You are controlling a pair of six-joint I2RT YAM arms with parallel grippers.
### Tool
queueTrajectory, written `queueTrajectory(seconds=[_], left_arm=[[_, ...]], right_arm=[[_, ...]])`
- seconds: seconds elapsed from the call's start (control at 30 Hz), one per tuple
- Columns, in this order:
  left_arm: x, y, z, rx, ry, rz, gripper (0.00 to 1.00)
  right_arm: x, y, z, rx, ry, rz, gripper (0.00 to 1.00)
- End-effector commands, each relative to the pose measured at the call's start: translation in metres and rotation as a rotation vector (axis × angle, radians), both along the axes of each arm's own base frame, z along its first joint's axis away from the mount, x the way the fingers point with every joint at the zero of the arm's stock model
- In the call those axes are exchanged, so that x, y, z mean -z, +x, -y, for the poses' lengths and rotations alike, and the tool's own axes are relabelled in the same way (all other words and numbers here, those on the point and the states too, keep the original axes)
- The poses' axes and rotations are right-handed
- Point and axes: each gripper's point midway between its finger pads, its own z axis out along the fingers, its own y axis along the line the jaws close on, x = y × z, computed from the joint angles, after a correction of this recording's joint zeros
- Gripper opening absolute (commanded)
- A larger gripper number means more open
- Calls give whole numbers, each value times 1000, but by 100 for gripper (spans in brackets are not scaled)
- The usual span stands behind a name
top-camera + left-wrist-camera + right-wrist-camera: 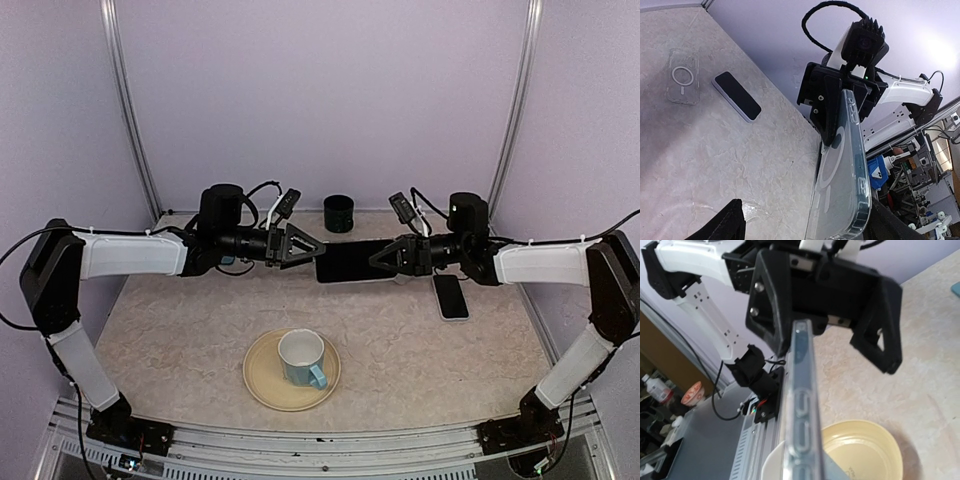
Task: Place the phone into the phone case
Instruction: Press the phone at the bottom corners of the phone case, then pass from the right arm to the left
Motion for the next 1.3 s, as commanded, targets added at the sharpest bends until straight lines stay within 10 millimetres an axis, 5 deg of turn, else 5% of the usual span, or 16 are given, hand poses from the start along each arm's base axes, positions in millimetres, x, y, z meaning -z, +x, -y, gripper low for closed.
queueTrajectory(seconds=[0.0,0.43,0.77,1.27], left_arm=[[-8,-8,0,23,-26,27,80],[-2,-17,8,57,-30,33,81],[-10,-21,13,86,-62,41,44],[-12,-30,17,121,-72,32,20]], right_arm=[[-28,8,6,51,52,90,0],[-37,19,7,110,68,30,0],[-33,22,6,118,58,-24,0],[-36,24,7,140,64,-24,0]])
